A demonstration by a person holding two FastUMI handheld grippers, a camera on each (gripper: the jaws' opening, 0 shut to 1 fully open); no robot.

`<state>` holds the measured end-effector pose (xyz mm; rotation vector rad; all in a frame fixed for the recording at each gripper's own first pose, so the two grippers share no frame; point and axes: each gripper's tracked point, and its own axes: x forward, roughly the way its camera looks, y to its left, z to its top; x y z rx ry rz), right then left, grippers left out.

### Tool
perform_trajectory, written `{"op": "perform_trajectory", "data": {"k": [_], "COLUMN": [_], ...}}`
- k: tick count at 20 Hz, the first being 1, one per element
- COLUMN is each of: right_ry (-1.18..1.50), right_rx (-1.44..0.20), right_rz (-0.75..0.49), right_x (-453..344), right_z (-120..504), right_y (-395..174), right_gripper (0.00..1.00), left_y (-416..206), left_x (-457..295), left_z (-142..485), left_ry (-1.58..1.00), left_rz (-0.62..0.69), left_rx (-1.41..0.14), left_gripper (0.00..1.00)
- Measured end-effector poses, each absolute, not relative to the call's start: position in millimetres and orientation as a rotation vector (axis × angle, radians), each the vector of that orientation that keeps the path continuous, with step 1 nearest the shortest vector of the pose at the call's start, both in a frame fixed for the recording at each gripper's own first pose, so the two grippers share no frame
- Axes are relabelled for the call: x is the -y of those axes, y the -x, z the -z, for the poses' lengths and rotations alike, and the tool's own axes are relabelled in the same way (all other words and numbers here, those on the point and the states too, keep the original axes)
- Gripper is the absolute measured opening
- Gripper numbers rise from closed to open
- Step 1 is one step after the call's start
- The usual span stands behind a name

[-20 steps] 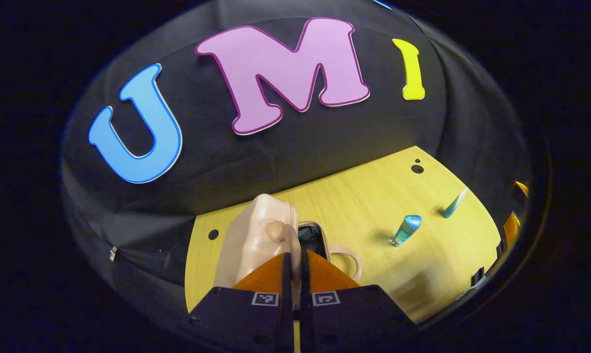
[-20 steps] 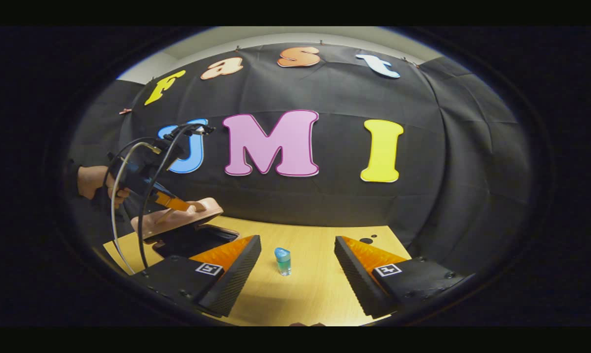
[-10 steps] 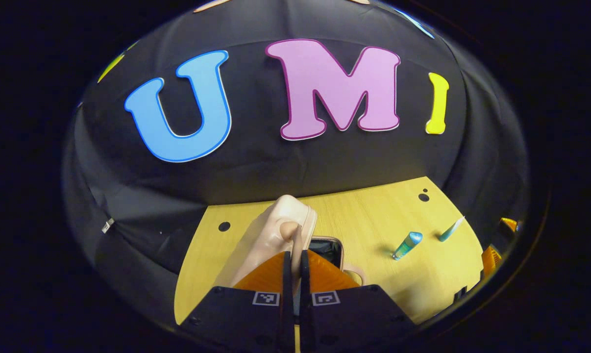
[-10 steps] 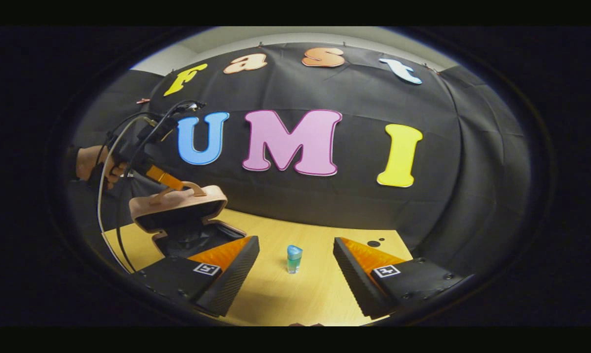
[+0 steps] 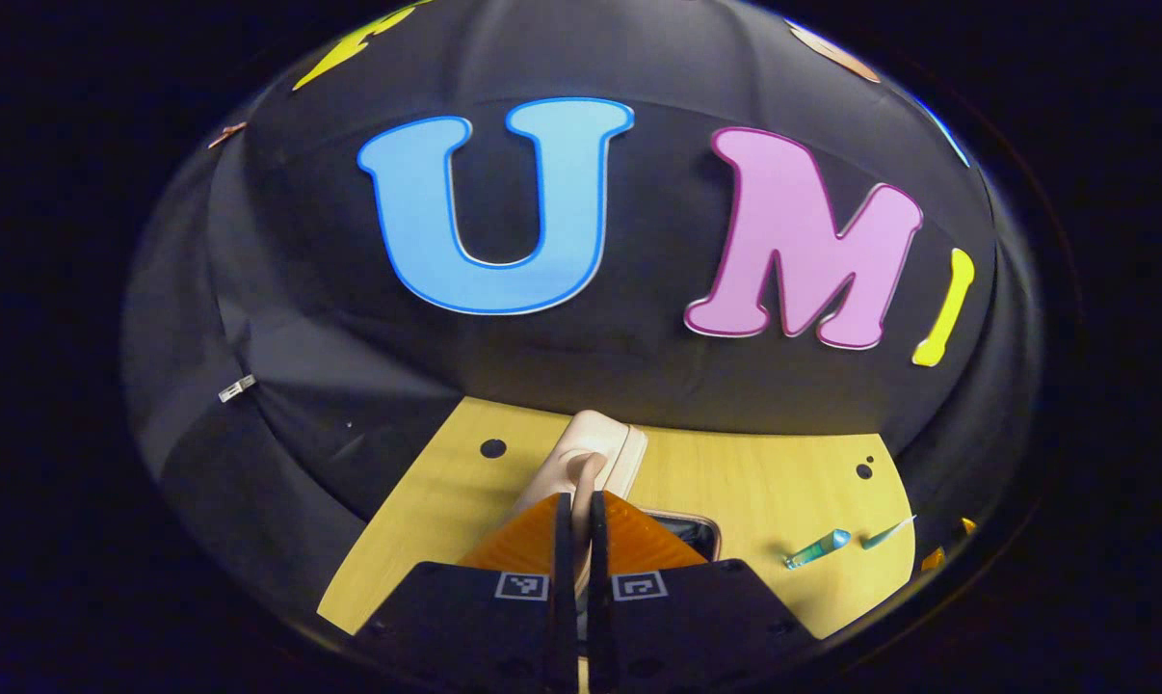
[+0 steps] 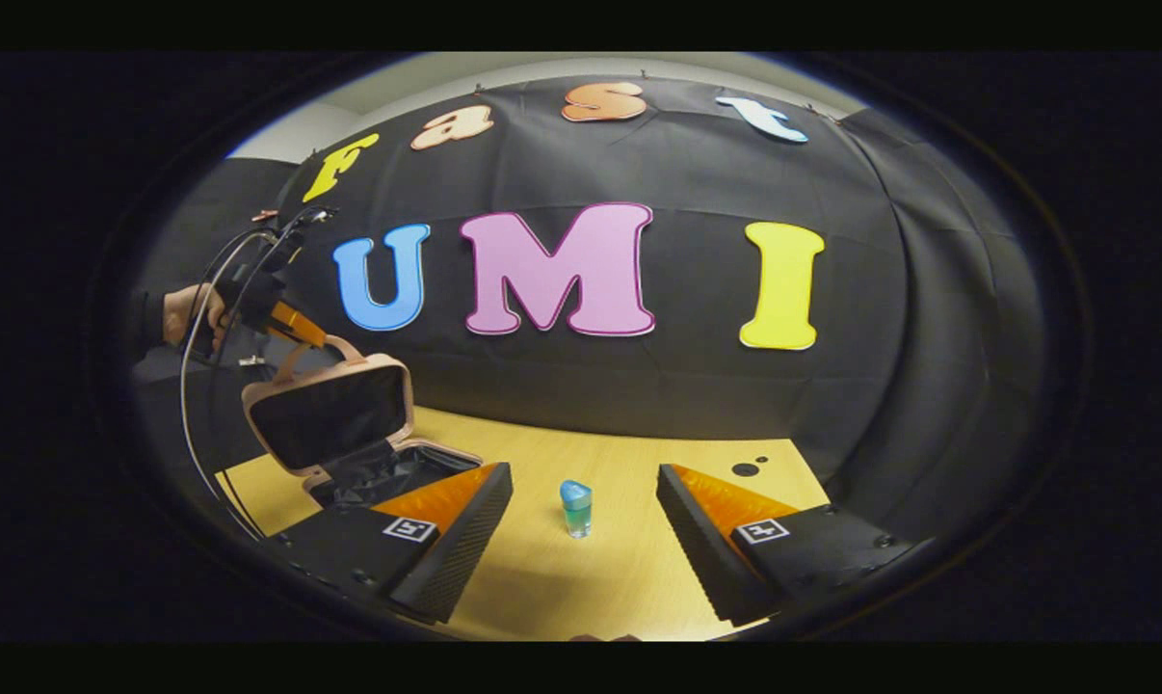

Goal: First open the suitcase, pack the skin care products into it, and then close the suitcase.

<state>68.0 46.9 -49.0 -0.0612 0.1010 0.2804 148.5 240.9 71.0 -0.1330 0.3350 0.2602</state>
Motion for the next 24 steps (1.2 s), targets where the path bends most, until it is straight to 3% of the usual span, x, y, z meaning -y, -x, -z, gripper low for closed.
{"op": "perform_trajectory", "data": {"k": [11,15,24], "right_ry": [0.118,0.159,0.137], "right_rx": [-0.099,-0.107,-0.203], "right_rz": [-0.143,-0.095,-0.065], "right_x": [-66.2,-79.9,-112.4], "right_z": [44.9,51.4,82.7], "right_y": [-62.6,-56.4,-65.1], "right_gripper": [0.96,0.96,0.97], "left_y": [-171.5,-173.6,-195.9], "left_x": [-419.1,-490.1,-534.4], "left_z": [-16.2,59.9,198.6], "left_ry": [-0.021,-0.056,0.108], "left_rz": [-0.347,-0.377,-0.381], "left_rx": [-0.374,-0.457,-0.564], "left_gripper": [0.09,0.09,0.09]}}
